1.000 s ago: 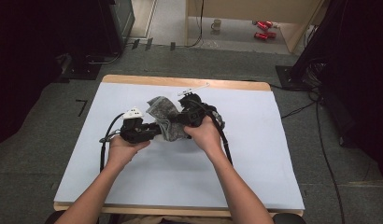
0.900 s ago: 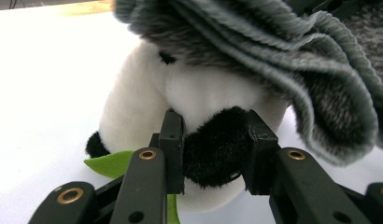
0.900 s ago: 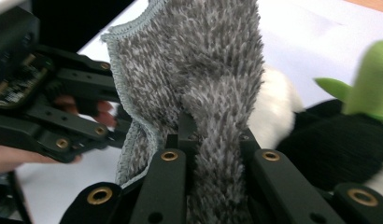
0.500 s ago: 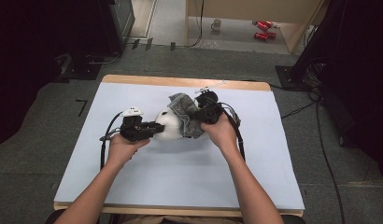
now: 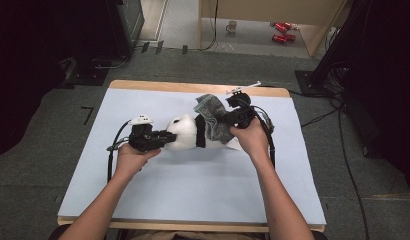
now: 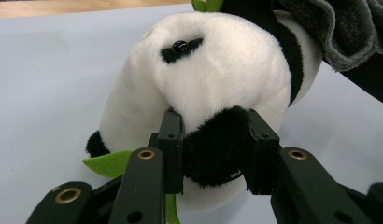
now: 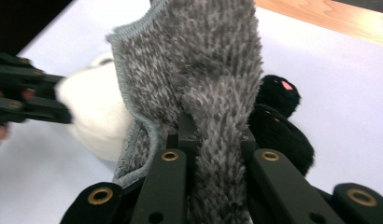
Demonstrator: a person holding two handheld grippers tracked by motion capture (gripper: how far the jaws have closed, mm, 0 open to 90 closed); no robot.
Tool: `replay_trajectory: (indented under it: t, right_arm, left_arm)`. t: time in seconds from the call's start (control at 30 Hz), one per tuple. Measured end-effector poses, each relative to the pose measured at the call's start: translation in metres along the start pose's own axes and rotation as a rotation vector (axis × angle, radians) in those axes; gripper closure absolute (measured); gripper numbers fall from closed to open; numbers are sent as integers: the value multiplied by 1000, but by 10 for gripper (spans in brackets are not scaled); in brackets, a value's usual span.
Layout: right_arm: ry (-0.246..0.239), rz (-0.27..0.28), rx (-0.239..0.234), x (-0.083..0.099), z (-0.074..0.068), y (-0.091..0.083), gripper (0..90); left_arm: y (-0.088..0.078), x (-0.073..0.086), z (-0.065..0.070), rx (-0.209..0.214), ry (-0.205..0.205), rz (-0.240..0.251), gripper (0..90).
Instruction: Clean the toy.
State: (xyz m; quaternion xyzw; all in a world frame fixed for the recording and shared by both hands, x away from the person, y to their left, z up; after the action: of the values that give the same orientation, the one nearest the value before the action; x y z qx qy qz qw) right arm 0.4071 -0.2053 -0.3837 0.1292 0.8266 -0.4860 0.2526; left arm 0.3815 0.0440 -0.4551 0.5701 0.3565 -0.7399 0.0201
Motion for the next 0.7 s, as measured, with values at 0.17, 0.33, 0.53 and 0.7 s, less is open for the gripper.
replay_trajectory:
  t: [0.17,0.33,0.53,0.7]
  right_arm:
    - [7,23,-67,-5,-12,-12,811]
    - [-28,24,-113,-9,-35,-14,811]
    - [-48,0,-158,-11,-59,-1,811]
    - [-58,-32,-204,-8,-80,19,811]
  left_arm:
    - [0,1,-1,-3,-5,-1,658]
    - [0,1,0,-5,-3,-1,657]
    - [0,0,0,-6,-3,0,655]
    - [0,0,0,-6,-3,3,652]
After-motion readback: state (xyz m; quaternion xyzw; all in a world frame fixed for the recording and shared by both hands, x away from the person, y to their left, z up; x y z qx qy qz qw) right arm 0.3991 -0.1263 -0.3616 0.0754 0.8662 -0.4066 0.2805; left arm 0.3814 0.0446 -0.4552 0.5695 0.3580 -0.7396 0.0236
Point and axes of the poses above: each handheld gripper's, and its own axes: y roughly forward along the jaws, x roughly out of its underside, z roughly to its right, the point moved 5 cm from there along y, roughly forward along the jaws, and after that the axes turned 15 degrees about y, right-handed, at the moved point
